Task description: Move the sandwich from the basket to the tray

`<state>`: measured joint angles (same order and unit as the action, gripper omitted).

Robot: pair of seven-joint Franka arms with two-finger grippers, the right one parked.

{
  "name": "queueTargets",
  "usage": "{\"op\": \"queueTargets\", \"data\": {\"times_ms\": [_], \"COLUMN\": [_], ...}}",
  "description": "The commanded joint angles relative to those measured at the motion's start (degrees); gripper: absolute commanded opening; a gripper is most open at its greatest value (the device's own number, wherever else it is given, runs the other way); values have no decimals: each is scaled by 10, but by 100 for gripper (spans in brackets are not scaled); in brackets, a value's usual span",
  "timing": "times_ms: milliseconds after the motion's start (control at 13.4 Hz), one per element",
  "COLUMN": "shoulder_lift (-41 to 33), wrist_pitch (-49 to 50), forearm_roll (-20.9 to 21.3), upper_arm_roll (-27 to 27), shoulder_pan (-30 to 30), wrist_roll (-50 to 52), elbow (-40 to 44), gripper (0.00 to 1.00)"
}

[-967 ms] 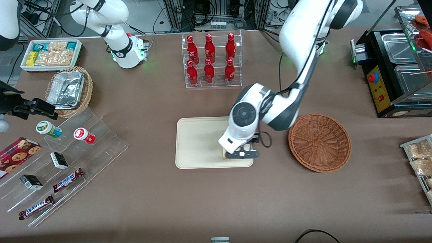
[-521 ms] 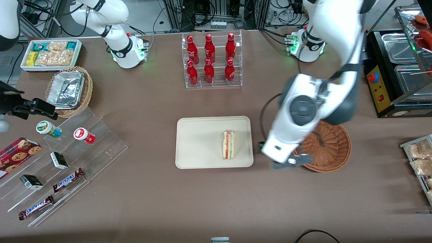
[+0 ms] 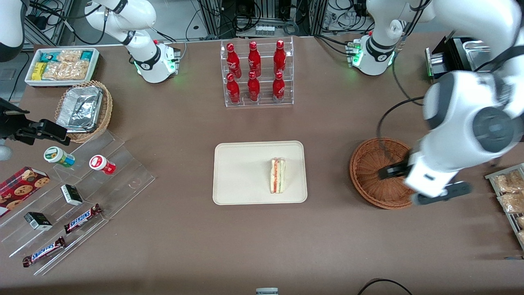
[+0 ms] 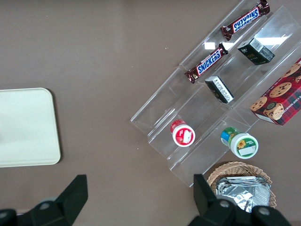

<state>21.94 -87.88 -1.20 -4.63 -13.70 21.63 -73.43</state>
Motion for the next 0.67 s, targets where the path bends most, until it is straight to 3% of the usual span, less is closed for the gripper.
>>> {"op": "queueTargets", "data": {"times_ms": [0,298,595], "shoulder_lift": [-61,-118,-145], "wrist_pitch": [56,118,148], "forearm_roll": [1,3,5], "upper_arm_roll": [36,103,121], "shoulder_pan": [46,124,151], "wrist_roll": [-83,-114,-113], "elbow": [-36,-43,-44], "gripper": [100,100,100]}}
